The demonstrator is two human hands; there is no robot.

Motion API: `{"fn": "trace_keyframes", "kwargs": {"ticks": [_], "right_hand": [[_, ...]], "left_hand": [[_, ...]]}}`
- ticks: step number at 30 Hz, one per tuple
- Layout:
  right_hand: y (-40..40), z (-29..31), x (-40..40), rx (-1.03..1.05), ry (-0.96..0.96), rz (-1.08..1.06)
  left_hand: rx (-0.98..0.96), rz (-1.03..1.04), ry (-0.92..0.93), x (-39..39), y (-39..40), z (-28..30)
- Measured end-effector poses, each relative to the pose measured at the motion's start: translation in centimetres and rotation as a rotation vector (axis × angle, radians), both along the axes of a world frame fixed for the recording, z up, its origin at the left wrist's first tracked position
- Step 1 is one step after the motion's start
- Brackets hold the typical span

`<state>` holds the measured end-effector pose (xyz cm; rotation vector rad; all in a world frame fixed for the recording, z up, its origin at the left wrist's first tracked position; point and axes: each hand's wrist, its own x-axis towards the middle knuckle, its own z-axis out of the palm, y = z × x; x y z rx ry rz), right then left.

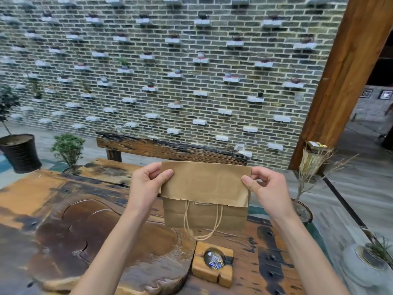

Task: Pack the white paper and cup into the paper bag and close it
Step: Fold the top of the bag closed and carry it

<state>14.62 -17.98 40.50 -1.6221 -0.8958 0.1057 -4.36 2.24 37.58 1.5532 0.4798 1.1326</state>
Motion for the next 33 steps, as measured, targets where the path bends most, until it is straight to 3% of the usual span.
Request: {"fn": "trace_keyframes", "kwargs": {"ticks": [12,33], "right_hand": [[7.5,1.1,-9.4,0.030,0.031,0.331],[31.7,0.1,-35.0,0.025,0.002,0.779]], "left_hand": [[0.004,0.310,-0.034,-13.7,1.3,0.9],[0.020,0.701,-0.069,-43.4,12.8,1.3]]}}
